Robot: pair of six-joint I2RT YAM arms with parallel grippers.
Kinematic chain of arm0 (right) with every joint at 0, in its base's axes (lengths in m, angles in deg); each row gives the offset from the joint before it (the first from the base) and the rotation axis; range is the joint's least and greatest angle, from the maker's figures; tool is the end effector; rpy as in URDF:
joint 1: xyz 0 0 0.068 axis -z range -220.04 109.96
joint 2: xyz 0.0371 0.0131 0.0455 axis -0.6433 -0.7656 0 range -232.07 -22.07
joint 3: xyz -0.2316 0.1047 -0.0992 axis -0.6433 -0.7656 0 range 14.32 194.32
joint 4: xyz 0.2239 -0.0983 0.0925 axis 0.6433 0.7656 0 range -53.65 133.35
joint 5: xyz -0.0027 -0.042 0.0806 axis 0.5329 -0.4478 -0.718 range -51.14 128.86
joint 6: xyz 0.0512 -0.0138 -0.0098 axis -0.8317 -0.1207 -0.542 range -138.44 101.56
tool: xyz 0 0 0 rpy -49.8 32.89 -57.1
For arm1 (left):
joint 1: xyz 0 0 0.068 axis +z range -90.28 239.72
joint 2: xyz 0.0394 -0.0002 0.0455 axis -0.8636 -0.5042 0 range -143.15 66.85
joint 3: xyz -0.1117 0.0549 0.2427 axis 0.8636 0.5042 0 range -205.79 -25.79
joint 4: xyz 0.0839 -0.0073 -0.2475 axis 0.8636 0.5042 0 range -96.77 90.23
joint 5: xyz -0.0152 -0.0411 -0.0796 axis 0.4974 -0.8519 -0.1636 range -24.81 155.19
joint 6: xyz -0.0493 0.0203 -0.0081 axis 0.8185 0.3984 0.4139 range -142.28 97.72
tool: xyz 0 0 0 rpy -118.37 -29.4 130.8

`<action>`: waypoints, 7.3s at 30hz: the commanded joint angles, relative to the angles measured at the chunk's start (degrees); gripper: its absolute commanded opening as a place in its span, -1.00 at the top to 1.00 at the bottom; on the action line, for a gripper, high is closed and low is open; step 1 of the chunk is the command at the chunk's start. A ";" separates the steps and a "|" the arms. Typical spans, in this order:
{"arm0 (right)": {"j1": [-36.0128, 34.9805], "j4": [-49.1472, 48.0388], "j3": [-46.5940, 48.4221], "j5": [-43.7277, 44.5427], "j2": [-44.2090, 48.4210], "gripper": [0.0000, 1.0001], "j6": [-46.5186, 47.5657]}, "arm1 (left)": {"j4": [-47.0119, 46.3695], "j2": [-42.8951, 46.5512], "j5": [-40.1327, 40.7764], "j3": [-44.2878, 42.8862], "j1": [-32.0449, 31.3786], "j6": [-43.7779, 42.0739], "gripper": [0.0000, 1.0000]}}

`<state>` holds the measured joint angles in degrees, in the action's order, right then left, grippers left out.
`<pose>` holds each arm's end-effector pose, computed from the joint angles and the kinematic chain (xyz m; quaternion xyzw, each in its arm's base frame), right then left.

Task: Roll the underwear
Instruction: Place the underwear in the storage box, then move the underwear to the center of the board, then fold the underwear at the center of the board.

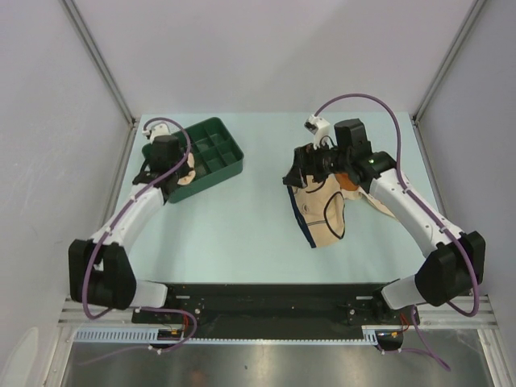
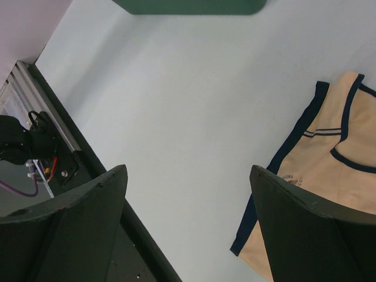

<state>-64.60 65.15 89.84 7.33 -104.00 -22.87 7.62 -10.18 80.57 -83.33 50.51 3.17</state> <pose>0.2818 0.1492 0.3470 -0.2724 0.8194 0.3443 0.3684 0.2993 -0.0389 0.2851 -0.1858 0.8569 -0.0261 0.4801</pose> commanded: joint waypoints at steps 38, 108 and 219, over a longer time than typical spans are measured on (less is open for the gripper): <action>0.56 -2.25 -4.42 -0.11 5.55 -0.78 -0.76 | 3.01 -9.63 8.09 -1.88 6.66 -2.42 1.00; -3.83 3.02 -9.34 18.08 -2.44 -0.75 -5.58 | 14.27 -5.07 -6.50 -21.24 -0.09 -9.99 -0.69; 2.14 -1.90 -31.23 33.46 0.28 1.00 -24.67 | -11.66 -1.36 -21.61 29.41 -45.10 29.13 0.09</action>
<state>-61.86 60.58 59.11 38.65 -105.99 -46.25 -2.21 -10.64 60.24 -55.60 6.36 30.80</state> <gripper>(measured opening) 0.046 0.418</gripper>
